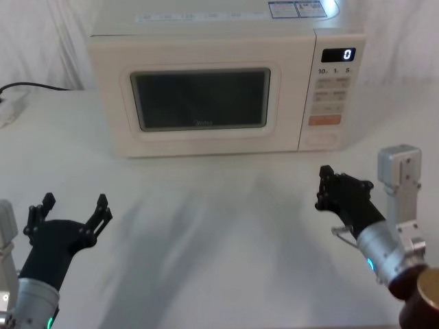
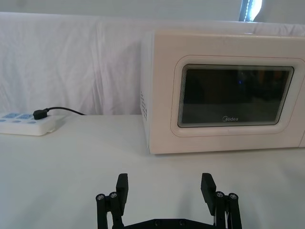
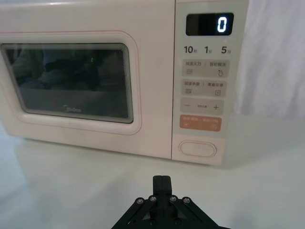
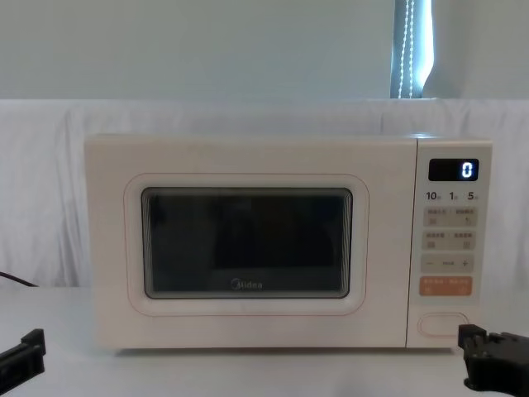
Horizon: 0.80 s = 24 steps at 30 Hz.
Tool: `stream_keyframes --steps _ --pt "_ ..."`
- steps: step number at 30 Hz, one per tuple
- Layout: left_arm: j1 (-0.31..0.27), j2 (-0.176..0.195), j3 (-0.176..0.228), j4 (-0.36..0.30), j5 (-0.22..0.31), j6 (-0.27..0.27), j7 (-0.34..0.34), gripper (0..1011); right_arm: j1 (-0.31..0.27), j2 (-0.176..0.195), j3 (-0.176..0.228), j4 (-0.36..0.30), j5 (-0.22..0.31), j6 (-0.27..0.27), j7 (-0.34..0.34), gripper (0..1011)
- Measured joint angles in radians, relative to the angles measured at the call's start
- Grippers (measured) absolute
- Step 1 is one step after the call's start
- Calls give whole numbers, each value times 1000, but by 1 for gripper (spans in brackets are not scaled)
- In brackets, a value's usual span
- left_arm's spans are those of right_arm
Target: Press the button to open the microwave door with one hand; close the microwave door with the other hand.
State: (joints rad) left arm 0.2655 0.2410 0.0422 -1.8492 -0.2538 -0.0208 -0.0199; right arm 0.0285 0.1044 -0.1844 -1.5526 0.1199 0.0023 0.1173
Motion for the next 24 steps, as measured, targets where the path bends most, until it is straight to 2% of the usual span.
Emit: stream_keyframes --steps 7,8,10,16,24 --pt "0 0 0 0 0 0 0 1001 91 -17 11 111 16 12 21 0" --pt "0 0 0 0 0 0 0 1001 91 -17 11 111 16 12 21 0" --pt "0 0 0 0 0 0 0 1001 123 -23 14 157 19 5 24 0" --pt "0 0 0 0 0 0 0 1001 186 -27 16 237 20 -6 34 0" --pt "0 0 0 0 0 0 0 1001 244 -31 23 330 21 -35 39 0"
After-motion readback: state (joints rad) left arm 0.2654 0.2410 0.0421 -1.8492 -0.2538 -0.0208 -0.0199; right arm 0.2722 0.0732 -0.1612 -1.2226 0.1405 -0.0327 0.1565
